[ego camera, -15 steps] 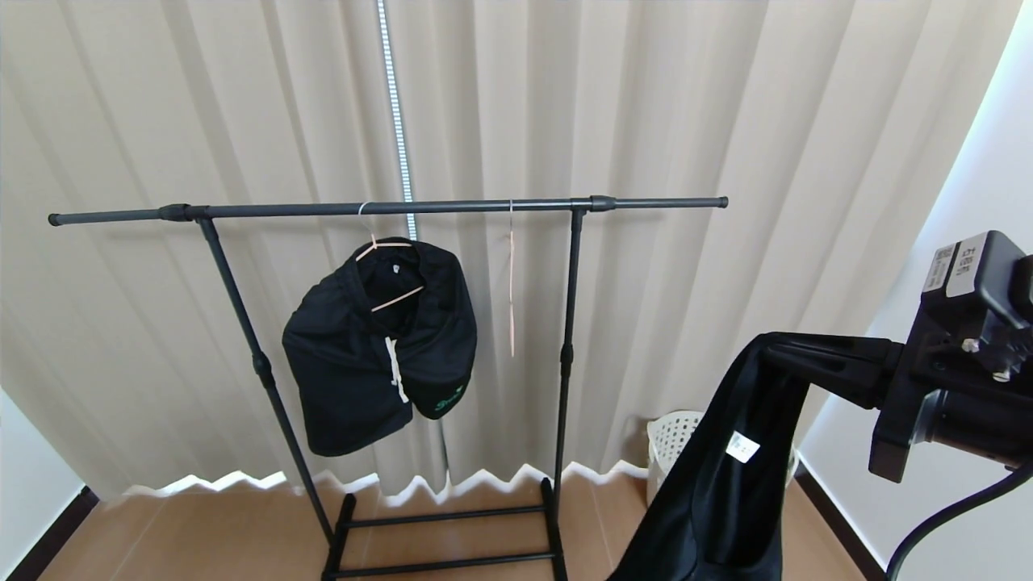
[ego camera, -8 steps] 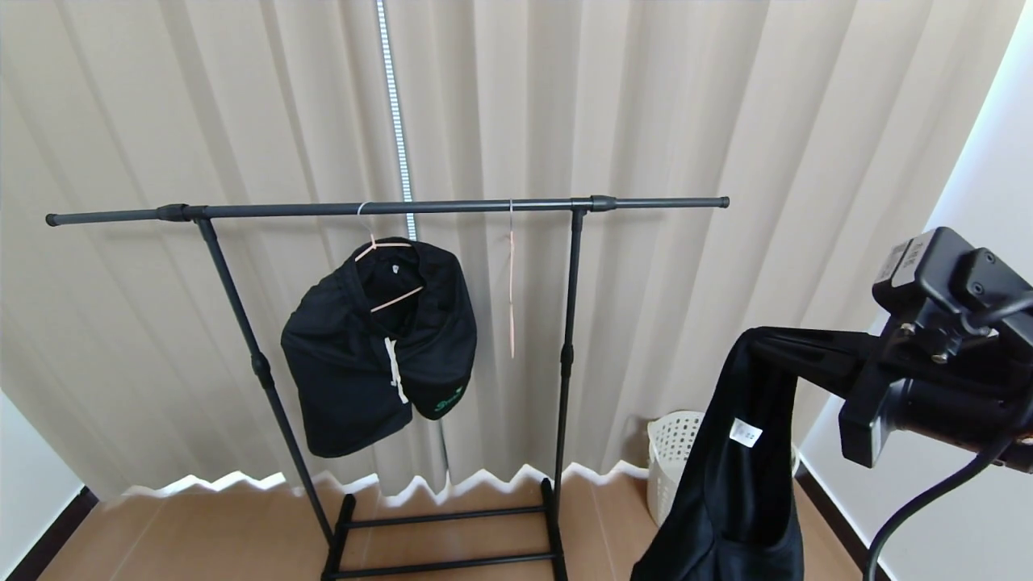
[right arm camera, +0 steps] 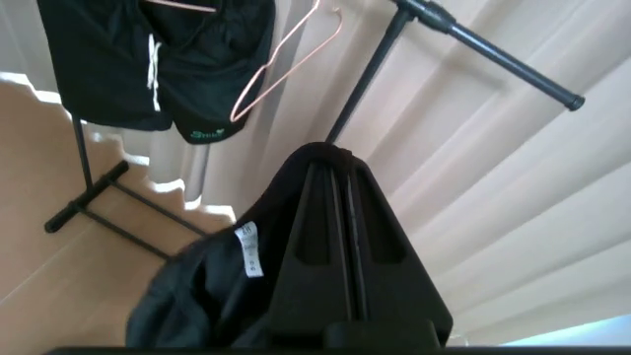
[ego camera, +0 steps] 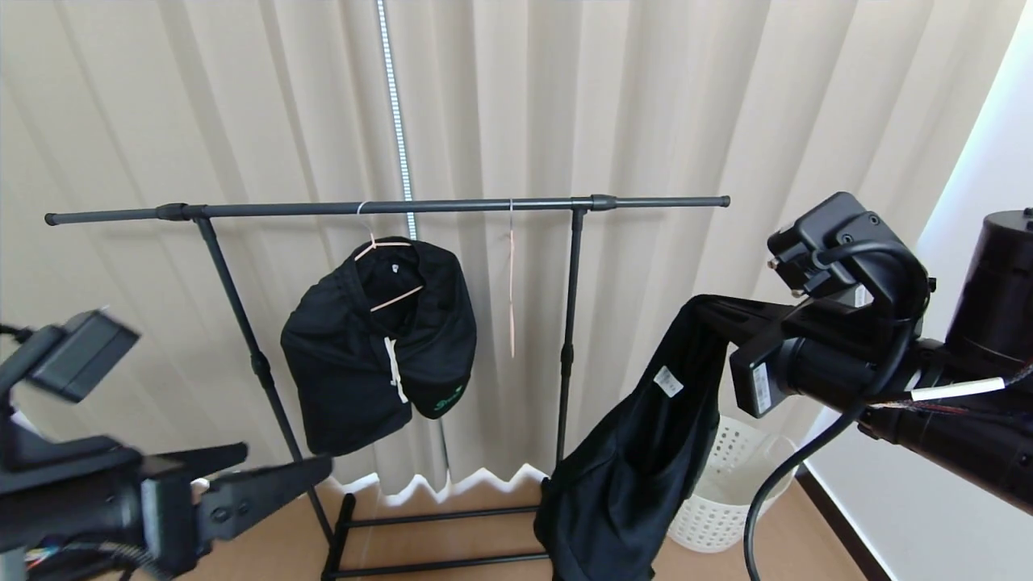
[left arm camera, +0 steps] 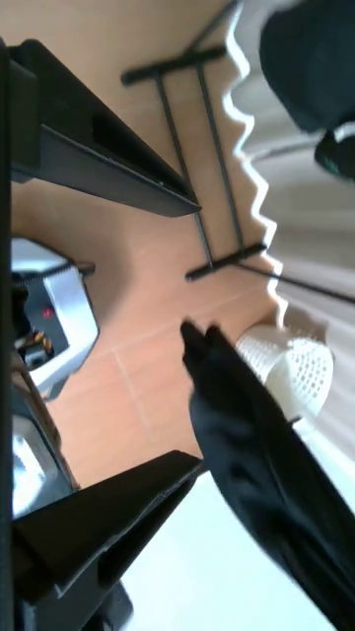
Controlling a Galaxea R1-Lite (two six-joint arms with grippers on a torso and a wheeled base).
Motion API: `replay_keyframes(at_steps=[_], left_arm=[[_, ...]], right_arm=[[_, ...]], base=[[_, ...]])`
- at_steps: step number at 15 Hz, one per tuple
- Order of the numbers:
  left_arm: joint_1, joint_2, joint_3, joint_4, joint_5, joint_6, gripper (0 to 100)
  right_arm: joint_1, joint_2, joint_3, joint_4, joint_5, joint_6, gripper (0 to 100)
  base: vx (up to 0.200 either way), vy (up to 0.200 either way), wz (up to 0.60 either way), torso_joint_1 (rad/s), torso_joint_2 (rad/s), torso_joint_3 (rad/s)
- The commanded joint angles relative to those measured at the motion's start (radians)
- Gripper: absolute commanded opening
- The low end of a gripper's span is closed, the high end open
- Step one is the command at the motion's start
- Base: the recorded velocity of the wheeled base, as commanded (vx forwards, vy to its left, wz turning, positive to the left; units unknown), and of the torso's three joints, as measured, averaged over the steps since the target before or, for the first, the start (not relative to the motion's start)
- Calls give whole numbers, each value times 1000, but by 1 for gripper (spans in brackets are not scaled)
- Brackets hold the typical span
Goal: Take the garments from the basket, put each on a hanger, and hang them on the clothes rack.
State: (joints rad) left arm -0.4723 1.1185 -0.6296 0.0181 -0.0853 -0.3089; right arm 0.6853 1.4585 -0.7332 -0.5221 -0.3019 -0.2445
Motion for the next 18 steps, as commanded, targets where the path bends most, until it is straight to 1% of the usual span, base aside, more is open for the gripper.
replay_keyframes(at_steps=[1,3,5,6,8,9,10,11,13,15,17,18], left_arm=[[-146,408,-268,-61,38,-55,100],[-207,564,-337,-96,44,-45,100],[-242,639,-354,-161,68,-45,100],[-259,647,-349,-187,93,-48,100],[-312,667,-314,-239,196,-55,100],[-316,684,-300,-265,213,-56,100],[-318,702,-295,-297,213,-58,100],[-318,721,-285,-322,214,-67,100],[-327,724,-266,-356,214,-68,100],[-331,725,-248,-391,219,-68,100],[-331,748,-228,-448,260,-67,100],[-331,756,-229,-457,279,-67,100]], right_arm=[[7,26,-2,-1,0,11,0],[53,34,3,-1,-17,33,0],[80,54,-8,-2,-32,63,0],[91,68,-11,-4,-31,77,0],[99,131,-29,-7,-34,114,0],[106,157,-37,-24,-36,114,0],[114,194,-49,-59,-37,111,0],[114,243,-74,-99,-37,97,0],[111,312,-134,-114,-36,59,0],[111,327,-135,-137,-29,62,0],[112,350,-132,-188,-36,60,0],[112,349,-132,-196,-37,62,0]], base=[[0,0,0,0,0,0],[0,0,0,0,0,0],[0,0,0,0,0,0],[0,0,0,0,0,0],[0,0,0,0,0,0],[0,0,0,0,0,0],[0,0,0,0,0,0],[0,0,0,0,0,0],[0,0,0,0,0,0],[0,0,0,0,0,0],[0,0,0,0,0,0],[0,0,0,0,0,0]])
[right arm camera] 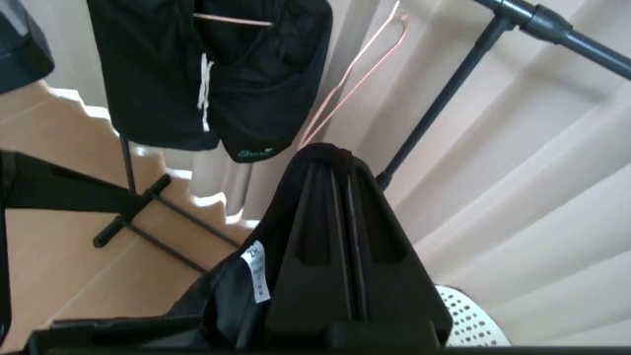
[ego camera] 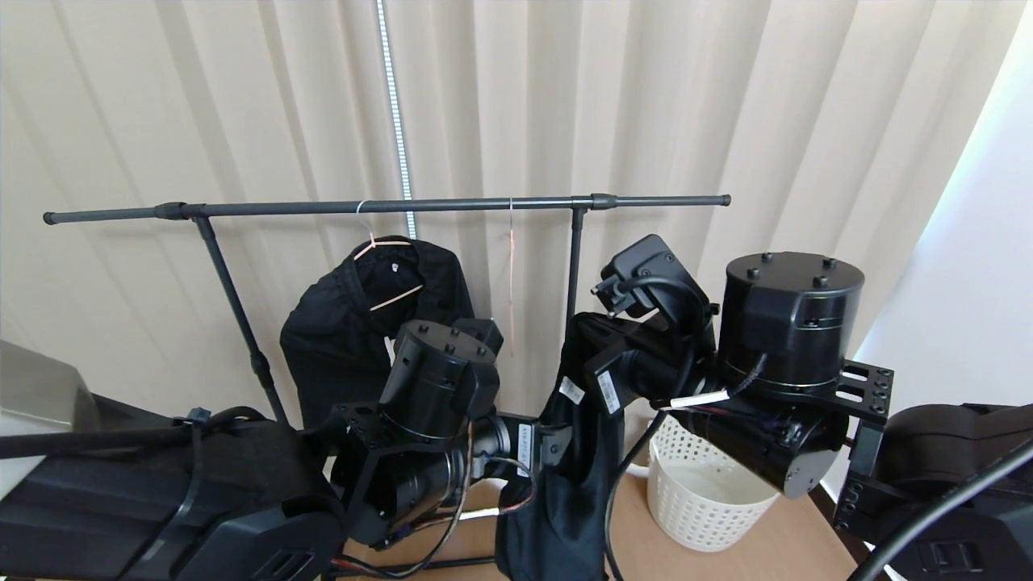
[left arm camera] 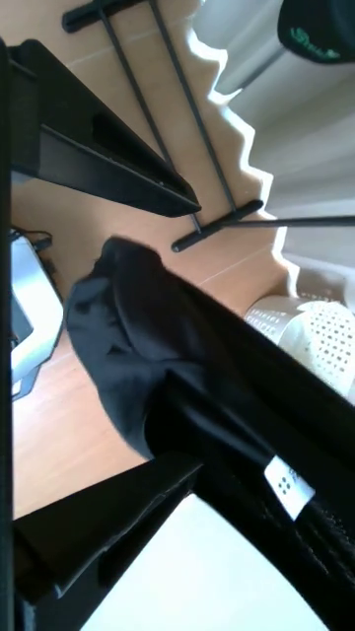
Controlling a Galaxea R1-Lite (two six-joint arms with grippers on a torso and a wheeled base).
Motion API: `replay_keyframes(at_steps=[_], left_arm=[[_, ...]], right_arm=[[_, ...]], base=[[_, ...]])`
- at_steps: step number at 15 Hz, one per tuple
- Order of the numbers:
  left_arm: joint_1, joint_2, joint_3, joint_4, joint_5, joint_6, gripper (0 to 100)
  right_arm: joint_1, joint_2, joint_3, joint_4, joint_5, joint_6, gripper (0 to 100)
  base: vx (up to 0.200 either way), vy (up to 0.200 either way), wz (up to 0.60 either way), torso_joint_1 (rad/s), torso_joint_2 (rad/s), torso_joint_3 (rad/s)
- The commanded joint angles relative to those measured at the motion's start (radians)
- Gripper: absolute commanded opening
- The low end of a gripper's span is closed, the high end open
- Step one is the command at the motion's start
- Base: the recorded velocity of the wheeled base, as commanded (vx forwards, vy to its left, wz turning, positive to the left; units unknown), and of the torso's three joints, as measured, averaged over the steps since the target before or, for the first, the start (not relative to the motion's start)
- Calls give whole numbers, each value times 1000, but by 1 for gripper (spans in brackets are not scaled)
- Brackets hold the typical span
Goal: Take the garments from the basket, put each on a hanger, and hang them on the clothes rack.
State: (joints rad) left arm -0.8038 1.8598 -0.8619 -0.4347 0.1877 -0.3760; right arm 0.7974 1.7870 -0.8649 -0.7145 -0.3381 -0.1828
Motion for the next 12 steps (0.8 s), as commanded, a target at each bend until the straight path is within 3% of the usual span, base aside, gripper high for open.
replay_keyframes(at_steps=[1,7,9,12], left_arm=[[0,25,0,-7,15,0,100],[5,128,-14,-95,148,8,100],[5,168,-29,-116,197,19,100],[6,177,-31,-114,208,22,100]], right_arm=[[0,20,0,-5,-4,0,0],[14,11,10,-19,-16,16,0],[28,15,12,-53,-67,37,0],[28,11,12,-56,-76,37,0]], base=[[0,0,0,0,0,0],[0,0,0,0,0,0],[0,0,0,0,0,0],[0,0,0,0,0,0]])
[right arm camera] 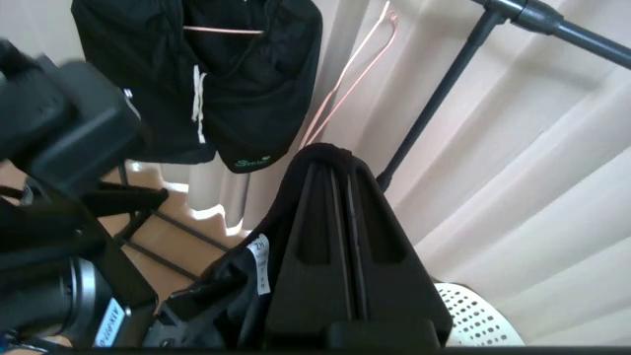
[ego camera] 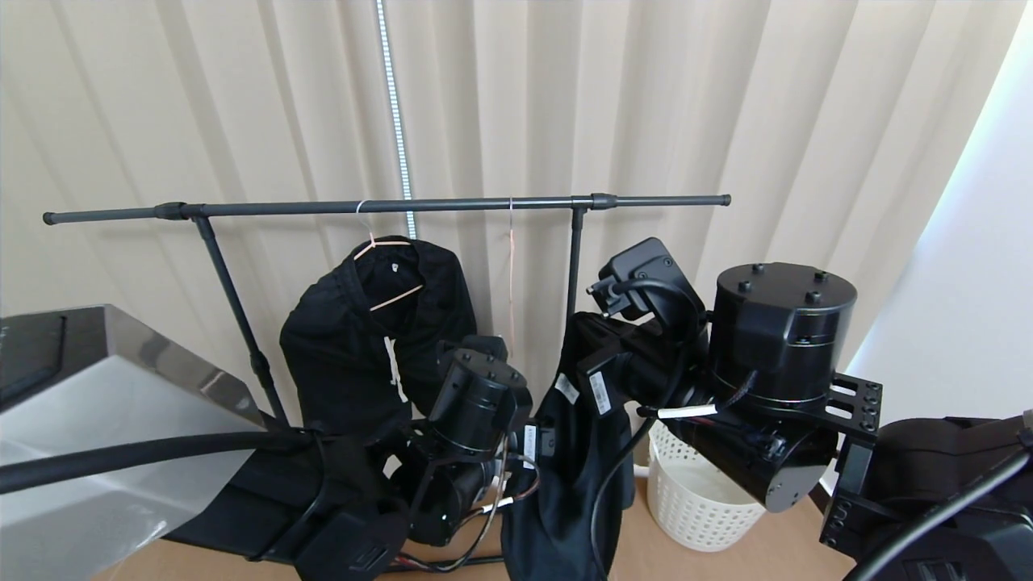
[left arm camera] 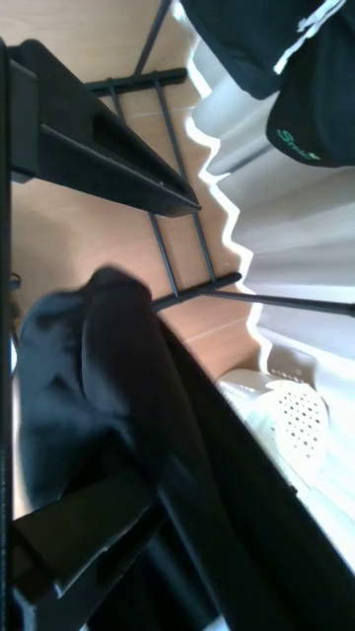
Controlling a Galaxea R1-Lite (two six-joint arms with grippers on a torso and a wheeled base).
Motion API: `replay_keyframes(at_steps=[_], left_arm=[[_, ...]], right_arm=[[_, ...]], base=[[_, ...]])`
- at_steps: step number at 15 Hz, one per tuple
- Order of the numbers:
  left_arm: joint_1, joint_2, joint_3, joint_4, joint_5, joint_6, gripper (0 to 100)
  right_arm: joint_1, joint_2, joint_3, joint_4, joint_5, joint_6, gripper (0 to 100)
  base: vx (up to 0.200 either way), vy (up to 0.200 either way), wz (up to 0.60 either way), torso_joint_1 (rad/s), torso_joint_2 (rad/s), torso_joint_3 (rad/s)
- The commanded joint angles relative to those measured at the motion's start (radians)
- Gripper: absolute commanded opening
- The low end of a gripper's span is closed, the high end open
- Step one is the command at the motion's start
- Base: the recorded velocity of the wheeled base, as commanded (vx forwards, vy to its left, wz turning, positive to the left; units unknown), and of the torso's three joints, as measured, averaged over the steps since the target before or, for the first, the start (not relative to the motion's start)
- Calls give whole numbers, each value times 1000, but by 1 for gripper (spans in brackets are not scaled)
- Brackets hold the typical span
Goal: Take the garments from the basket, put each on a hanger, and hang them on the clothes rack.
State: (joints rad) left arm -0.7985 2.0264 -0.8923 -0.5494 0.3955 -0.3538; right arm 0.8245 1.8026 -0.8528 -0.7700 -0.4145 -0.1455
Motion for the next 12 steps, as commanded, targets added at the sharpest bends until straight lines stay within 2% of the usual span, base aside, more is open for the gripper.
replay_keyframes(at_steps=[1,12], left_arm=[[2,11,0,0,0,1,100],[30,38,-10,-1,5,21,100]], right_arm=[[1,-5,1,0,0,0,0],[2,-14,11,-2,2,3,0]], base=[[0,0,0,0,0,0],[0,0,0,0,0,0]])
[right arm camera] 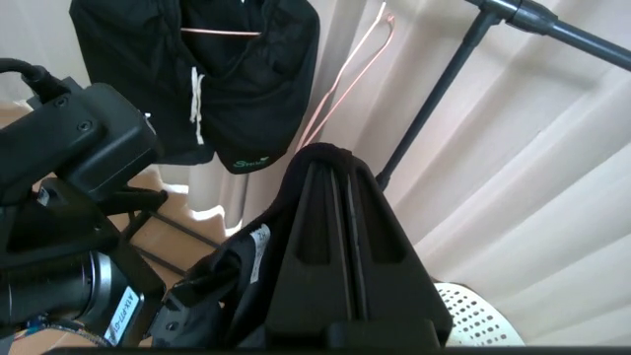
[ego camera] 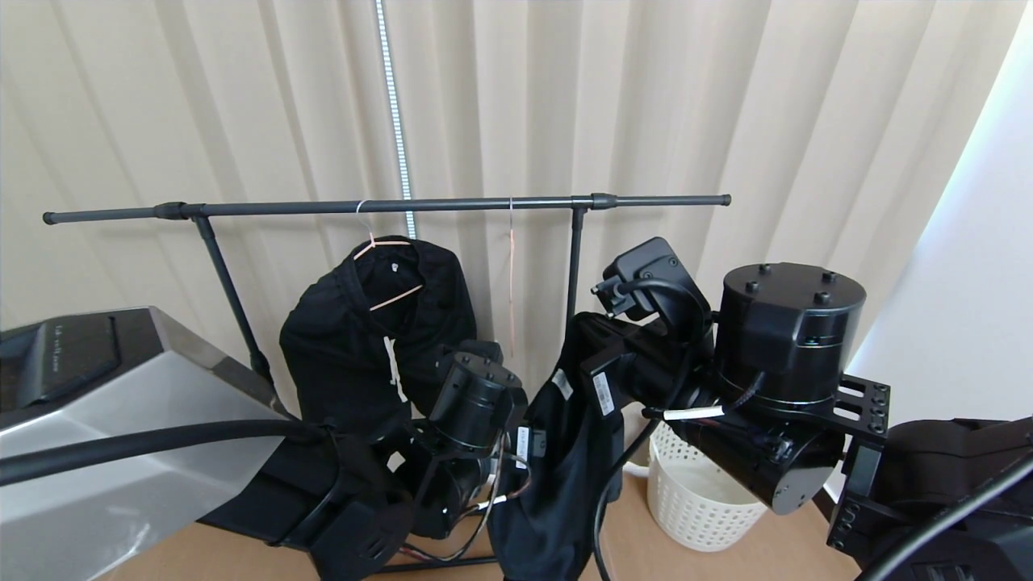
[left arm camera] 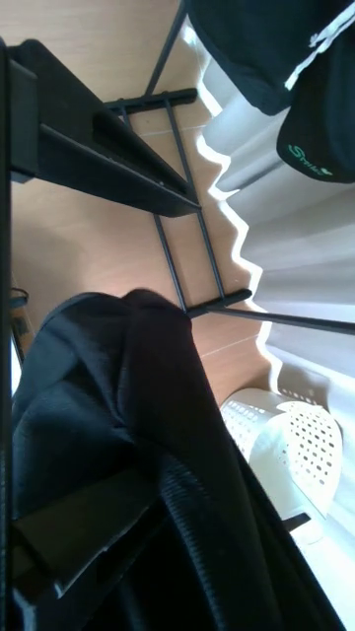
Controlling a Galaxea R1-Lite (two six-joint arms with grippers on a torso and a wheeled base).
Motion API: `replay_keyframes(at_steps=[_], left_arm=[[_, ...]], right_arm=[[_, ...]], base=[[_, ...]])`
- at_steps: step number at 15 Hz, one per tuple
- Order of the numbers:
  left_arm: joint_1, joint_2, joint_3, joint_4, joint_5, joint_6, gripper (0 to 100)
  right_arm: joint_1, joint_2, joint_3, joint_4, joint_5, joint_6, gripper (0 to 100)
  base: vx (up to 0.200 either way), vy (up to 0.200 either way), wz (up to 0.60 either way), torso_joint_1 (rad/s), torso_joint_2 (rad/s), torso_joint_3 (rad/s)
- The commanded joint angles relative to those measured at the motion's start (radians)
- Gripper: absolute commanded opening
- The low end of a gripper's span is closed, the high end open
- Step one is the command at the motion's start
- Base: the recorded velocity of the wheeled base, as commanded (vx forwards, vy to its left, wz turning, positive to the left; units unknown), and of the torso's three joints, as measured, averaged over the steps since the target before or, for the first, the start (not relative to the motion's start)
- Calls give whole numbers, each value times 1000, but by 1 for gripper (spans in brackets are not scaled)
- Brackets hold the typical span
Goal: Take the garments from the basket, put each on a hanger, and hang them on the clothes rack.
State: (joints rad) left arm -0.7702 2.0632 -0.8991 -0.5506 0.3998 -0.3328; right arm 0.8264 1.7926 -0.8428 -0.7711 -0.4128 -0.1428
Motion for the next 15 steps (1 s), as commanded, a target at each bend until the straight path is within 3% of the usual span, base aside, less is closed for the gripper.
replay_keyframes(at_steps=[1,5,6,15], left_arm=[[3,2,-1,0,1,0,100],[3,5,0,0,1,0,100],[3,3,2,0,1,0,0],[3,-51,36,-45,19,52,0]], right_arm=[[0,-4,1,-1,-1,0,0],[-1,-25,1,-1,0,-1,0],[-1,-28,1,1,-1,-1,0],[-112,-16,-4,3,6,-8,0]], base=[[0,0,0,0,0,0],[0,0,0,0,0,0],[0,0,0,0,0,0],[0,0,0,0,0,0]])
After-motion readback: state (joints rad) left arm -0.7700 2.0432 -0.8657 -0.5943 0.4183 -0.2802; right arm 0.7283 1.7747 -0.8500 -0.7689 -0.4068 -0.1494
